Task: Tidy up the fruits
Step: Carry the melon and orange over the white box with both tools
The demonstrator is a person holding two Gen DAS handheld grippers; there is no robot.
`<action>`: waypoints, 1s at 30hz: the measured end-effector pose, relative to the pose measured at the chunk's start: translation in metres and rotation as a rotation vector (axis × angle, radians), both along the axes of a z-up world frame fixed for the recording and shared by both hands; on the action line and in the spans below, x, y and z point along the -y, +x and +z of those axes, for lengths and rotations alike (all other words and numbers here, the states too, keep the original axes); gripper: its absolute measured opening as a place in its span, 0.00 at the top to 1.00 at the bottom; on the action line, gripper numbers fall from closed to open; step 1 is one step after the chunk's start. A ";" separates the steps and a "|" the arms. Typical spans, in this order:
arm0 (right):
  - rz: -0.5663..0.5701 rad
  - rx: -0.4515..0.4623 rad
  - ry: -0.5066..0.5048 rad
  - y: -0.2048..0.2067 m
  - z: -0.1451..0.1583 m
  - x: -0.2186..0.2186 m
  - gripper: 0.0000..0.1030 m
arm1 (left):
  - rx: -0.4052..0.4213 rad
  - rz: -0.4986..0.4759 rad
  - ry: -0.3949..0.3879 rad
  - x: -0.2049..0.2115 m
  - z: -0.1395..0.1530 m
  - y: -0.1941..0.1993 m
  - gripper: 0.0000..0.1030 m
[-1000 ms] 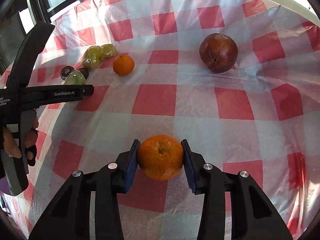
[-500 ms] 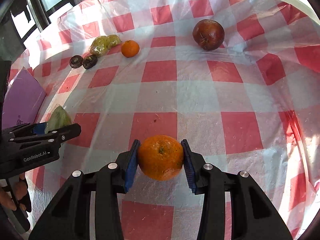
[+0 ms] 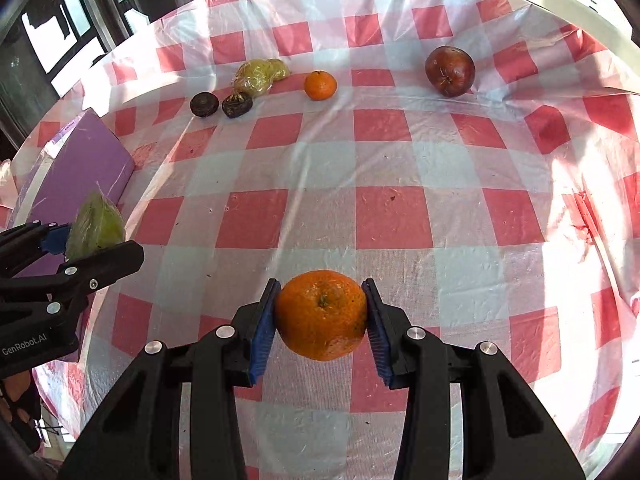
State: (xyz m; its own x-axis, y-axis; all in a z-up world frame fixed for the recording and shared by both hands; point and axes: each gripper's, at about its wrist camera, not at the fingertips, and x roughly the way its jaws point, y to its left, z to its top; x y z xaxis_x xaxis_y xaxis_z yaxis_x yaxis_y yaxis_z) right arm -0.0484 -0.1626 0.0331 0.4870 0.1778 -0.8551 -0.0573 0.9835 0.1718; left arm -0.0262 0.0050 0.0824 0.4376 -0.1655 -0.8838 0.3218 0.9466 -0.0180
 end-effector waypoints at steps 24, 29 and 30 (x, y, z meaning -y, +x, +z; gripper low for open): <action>-0.015 0.079 -0.010 -0.017 0.047 -0.097 0.61 | 0.108 0.048 -0.026 -0.119 0.053 -0.011 0.41; 0.054 0.149 0.010 -0.016 0.071 -0.136 0.61 | 0.134 0.075 -0.028 -0.152 0.060 -0.016 0.41; 0.073 0.164 0.014 -0.016 0.076 -0.146 0.61 | 0.139 0.081 -0.027 -0.159 0.061 -0.016 0.41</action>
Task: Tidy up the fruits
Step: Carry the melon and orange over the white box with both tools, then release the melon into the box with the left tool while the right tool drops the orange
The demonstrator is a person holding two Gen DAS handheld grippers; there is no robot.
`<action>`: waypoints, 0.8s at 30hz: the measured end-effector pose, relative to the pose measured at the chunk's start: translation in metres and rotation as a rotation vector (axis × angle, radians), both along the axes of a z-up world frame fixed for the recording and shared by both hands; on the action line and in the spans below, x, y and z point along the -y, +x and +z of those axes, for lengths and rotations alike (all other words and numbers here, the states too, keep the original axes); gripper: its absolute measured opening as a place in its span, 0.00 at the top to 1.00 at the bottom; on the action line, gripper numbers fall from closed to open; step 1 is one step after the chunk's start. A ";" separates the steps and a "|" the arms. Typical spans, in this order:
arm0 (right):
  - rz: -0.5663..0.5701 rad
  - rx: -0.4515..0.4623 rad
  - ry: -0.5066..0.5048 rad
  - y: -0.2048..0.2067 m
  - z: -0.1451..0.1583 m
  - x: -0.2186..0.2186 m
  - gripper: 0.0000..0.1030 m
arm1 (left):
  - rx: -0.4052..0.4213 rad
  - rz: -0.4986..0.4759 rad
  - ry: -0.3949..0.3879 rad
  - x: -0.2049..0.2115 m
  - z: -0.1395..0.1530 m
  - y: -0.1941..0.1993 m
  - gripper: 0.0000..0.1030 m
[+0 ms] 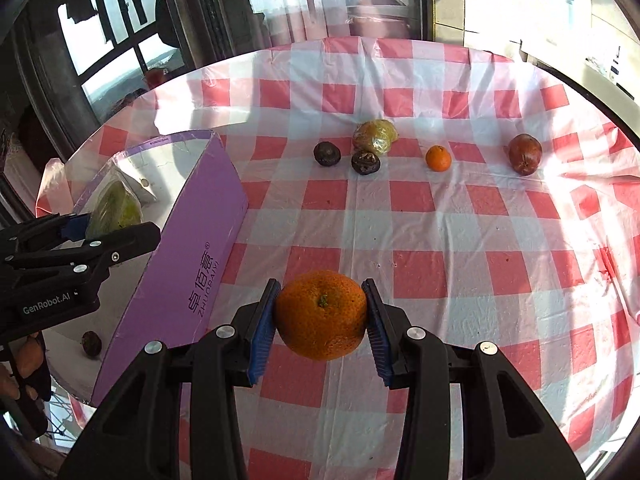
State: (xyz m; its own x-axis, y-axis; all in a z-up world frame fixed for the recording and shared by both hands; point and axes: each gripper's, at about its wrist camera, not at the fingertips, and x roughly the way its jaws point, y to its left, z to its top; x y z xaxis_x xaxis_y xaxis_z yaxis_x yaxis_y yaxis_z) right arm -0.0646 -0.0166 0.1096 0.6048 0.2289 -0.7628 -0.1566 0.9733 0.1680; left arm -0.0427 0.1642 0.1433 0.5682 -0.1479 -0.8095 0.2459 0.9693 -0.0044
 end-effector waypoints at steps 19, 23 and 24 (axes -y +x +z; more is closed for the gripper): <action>0.518 0.068 -0.159 -0.013 0.010 -0.174 0.61 | -0.148 0.281 0.070 -0.138 -0.042 -0.007 0.41; 0.571 -0.009 -0.189 -0.011 -0.008 -0.190 0.61 | -0.196 0.326 0.065 -0.155 -0.054 -0.008 0.41; 0.576 -0.028 -0.198 -0.010 -0.013 -0.192 0.61 | -0.204 0.330 0.060 -0.156 -0.056 -0.007 0.41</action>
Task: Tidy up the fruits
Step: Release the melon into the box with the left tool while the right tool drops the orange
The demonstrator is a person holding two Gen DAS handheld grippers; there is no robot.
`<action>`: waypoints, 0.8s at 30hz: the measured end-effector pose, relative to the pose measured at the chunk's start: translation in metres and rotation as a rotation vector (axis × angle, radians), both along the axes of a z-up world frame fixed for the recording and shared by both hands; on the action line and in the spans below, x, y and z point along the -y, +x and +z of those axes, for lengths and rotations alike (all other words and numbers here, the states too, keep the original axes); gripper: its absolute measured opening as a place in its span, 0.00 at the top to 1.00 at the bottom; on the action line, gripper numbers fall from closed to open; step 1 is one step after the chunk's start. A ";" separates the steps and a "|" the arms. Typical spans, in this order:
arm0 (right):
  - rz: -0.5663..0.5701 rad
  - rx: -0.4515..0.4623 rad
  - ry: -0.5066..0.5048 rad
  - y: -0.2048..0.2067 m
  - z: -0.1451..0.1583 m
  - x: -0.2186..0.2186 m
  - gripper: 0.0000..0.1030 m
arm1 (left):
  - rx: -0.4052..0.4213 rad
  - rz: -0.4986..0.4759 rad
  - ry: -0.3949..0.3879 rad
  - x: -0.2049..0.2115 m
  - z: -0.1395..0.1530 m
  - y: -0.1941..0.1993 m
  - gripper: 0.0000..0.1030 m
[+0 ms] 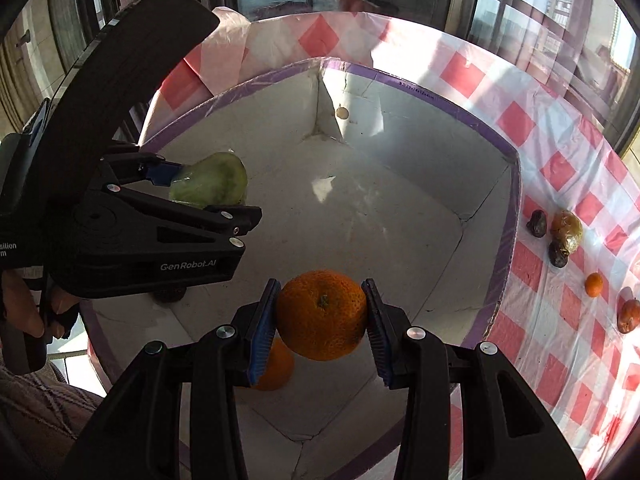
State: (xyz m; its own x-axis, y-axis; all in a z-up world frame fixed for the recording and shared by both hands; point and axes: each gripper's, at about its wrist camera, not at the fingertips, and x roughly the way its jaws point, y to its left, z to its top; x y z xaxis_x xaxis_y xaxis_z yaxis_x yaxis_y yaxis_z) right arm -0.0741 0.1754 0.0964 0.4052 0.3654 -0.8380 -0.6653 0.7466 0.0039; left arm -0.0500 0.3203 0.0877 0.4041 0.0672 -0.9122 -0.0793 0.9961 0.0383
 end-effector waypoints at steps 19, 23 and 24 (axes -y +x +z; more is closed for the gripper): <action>0.033 -0.030 -0.084 -0.005 -0.023 -0.011 0.56 | -0.032 -0.037 0.026 0.011 -0.006 0.004 0.26; 0.037 -0.032 -0.074 -0.005 -0.023 -0.012 0.51 | -0.033 -0.043 0.027 0.011 -0.006 0.003 0.25; 0.038 -0.031 -0.070 -0.005 -0.022 -0.011 0.50 | -0.034 -0.043 0.027 0.011 -0.006 0.003 0.25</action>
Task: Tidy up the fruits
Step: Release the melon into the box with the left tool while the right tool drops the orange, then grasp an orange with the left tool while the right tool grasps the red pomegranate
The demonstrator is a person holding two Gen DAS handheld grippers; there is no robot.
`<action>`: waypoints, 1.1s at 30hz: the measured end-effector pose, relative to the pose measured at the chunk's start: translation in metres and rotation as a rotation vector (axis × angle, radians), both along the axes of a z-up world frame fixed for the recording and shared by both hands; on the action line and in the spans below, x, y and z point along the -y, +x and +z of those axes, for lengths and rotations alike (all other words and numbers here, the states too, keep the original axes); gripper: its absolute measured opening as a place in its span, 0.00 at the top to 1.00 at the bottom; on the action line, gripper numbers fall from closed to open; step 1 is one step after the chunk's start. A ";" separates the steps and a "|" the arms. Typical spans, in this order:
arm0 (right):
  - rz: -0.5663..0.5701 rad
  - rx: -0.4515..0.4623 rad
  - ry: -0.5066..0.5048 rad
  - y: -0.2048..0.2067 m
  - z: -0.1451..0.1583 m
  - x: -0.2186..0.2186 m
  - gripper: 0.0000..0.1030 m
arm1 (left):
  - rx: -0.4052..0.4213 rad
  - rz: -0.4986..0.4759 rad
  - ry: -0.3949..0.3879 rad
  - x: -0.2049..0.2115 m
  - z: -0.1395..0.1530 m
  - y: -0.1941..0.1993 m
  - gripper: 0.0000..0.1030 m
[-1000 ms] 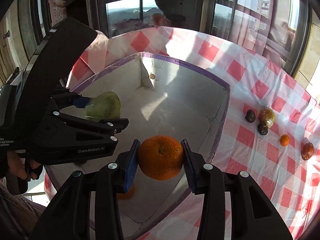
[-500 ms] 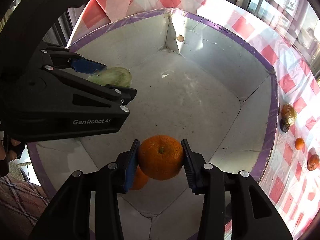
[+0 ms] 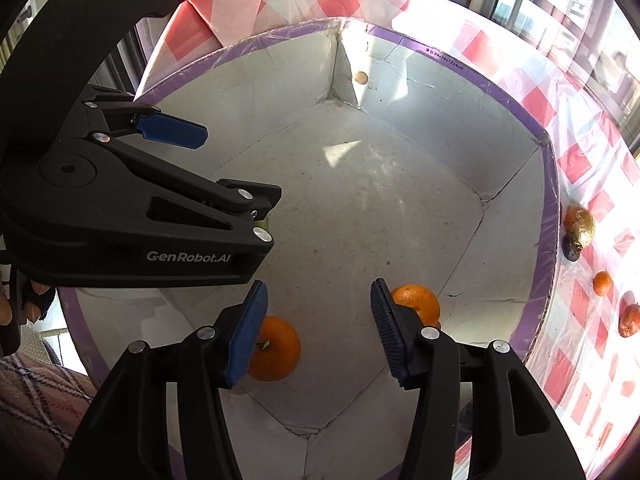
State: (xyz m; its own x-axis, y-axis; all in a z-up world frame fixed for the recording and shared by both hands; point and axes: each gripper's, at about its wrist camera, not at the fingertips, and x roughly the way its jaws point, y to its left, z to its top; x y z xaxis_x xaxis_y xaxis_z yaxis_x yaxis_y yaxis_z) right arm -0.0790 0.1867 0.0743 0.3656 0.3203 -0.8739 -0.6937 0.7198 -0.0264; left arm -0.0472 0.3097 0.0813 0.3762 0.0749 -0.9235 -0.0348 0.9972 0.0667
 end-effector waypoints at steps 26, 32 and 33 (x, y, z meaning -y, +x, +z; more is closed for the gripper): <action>-0.232 0.026 0.364 0.008 0.047 0.112 0.25 | 0.034 0.143 0.040 -0.015 0.007 -0.008 0.09; -0.462 -0.047 0.344 0.028 0.023 0.182 0.23 | 0.089 0.229 0.057 -0.006 0.026 -0.007 0.09; -0.490 -0.062 0.328 0.030 0.017 0.192 0.23 | 0.108 0.230 0.050 -0.001 0.031 -0.005 0.09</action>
State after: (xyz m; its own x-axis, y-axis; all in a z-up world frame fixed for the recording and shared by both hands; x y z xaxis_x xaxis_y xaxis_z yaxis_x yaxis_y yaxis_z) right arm -0.0488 -0.0052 0.0909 0.4899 0.3840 -0.7826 -0.2718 0.9203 0.2814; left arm -0.0518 0.3102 0.1126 0.4399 0.2142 -0.8721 -0.2694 0.9579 0.0994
